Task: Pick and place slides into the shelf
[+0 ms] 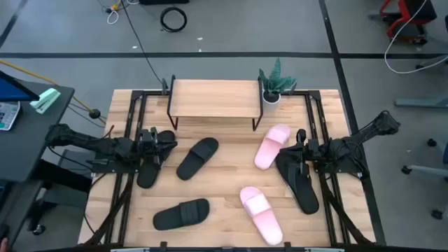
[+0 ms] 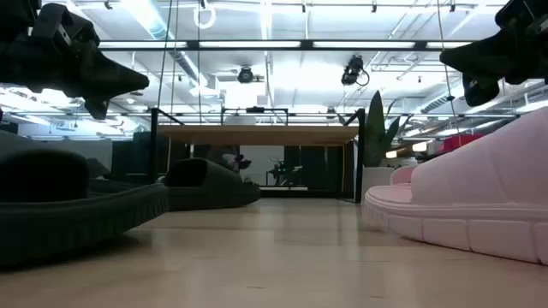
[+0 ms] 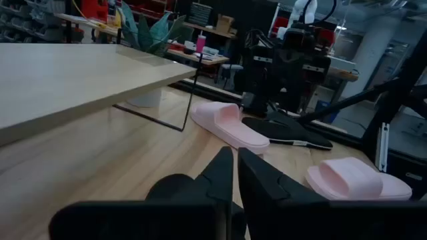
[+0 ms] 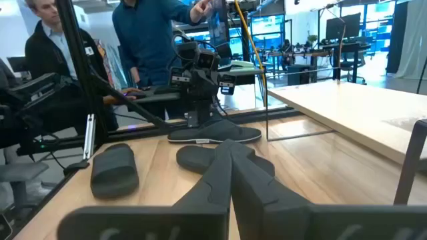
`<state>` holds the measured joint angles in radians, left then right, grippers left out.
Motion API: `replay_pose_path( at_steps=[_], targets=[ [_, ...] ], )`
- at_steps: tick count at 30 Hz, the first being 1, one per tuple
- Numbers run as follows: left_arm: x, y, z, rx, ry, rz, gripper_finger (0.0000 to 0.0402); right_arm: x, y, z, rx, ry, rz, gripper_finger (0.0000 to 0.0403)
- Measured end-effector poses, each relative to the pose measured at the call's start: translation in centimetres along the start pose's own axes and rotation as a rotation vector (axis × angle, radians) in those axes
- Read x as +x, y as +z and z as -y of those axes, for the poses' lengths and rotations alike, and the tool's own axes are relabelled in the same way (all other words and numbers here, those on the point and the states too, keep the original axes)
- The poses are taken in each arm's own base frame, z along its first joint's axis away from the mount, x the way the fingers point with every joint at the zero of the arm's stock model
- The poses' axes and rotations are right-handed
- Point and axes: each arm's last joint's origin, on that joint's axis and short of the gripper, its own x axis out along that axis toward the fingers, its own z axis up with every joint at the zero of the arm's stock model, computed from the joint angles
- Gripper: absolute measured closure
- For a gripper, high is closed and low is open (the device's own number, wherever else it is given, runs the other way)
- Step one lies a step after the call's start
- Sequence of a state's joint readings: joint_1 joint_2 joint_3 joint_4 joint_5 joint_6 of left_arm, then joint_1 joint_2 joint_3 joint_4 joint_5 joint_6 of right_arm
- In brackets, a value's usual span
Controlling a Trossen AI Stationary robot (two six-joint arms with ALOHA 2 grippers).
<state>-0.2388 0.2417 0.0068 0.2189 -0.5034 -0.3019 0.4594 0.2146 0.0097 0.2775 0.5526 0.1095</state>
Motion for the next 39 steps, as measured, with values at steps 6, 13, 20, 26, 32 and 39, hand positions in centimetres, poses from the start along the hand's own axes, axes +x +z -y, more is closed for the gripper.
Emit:
replay_pose_path(
  at_steps=[6, 13, 20, 26, 32, 39],
  targets=[
    [0.0, 0.0, 0.0, 0.0, 0.0, 0.0, 0.0363, 0.0, 0.0, 0.0, 0.0, 0.0, 0.0, 0.0387],
    [0.0, 0.01, 0.0, 0.0, 0.0, 0.0, 0.0371, 0.0, 0.0, 0.0, 0.0, 0.0, 0.0, 0.0387],
    [0.0, 0.0, 0.0, 0.0, 0.0, 0.0, 0.0374, 0.0, 0.0, 0.0, 0.0, 0.0, 0.0, 0.0387],
    [0.0, 0.0, 0.0, 0.0, 0.0, 0.0, 0.0364, 0.0, 0.0, 0.0, 0.0, 0.0, 0.0, 0.0387],
    [0.0, -0.01, 0.0, 0.0, 0.0, 0.0, 0.0366, 0.0, -0.01, 0.0, 0.0, 0.0, 0.0, 0.0387],
    [0.0, 0.01, 0.0, 0.0, 0.0, 0.0, 0.0376, 0.0, 0.0, 0.0, 0.0, 0.0, 0.0, 0.0387]
  ],
)
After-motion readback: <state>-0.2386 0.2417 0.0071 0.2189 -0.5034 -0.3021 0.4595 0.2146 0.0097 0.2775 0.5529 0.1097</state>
